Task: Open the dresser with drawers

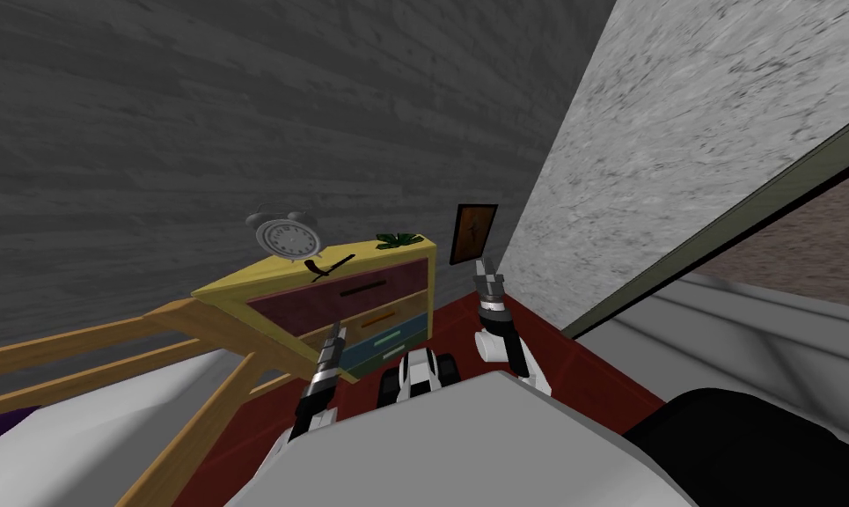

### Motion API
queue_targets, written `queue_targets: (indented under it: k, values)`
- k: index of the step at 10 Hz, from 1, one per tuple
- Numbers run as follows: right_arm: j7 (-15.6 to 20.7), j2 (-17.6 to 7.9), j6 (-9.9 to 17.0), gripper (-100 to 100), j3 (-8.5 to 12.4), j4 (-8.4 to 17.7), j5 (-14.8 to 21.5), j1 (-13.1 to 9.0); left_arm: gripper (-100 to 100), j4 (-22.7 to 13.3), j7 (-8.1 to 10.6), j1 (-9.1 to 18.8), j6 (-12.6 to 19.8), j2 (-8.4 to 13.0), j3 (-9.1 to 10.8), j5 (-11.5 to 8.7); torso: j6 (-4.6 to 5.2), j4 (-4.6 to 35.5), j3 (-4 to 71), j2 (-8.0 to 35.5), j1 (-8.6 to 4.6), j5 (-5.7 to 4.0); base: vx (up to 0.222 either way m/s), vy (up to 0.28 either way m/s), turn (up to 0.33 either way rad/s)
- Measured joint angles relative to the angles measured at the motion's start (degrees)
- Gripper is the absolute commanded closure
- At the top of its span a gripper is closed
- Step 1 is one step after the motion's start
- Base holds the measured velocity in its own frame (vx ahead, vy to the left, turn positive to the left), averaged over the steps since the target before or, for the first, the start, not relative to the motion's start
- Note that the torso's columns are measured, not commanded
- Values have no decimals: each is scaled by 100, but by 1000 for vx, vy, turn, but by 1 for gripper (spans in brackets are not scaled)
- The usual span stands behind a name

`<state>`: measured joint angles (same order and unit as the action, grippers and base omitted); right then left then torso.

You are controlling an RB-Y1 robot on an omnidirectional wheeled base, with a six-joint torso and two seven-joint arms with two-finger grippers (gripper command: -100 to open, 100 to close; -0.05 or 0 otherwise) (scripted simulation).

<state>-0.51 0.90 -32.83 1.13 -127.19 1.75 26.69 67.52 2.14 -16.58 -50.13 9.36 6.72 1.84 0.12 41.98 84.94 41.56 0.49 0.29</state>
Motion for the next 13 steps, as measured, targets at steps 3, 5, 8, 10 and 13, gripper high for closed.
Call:
queue_targets:
  k: [3, 5, 8, 10, 13]
  values:
    - [0, 0, 0, 0, 0, 0, 0, 0, -100, -321, -35, 58, -72, -110, 30, -8, -5, 21, -29, 52, -36, -20, 14, -21, 18]
    - [0, 0, 0, 0, 0, 0, 0, 0, -100, -563, -55, 92, -125, -270, 60, -18, -11, 29, -36, 69, -52, -29, 16, -41, 33]
    - [0, 1, 0, 0, -1, 0, 0, -1, -100, -998, -69, 169, -278, -663, 115, -41, -12, 32, -40, 78, -49, -29, 5, -35, 21]
    - [0, 0, 0, 0, 0, 0, 0, -1, -100, -1123, -91, 197, -302, -1002, 133, -45, -12, 30, -37, 73, -45, -28, 2, -18, 9]
    - [0, 0, 0, 0, 0, 0, 0, 0, -100, -1007, -105, 174, -215, -1148, 123, -39, -12, 29, -34, 67, -44, -28, 18, 1, 8]
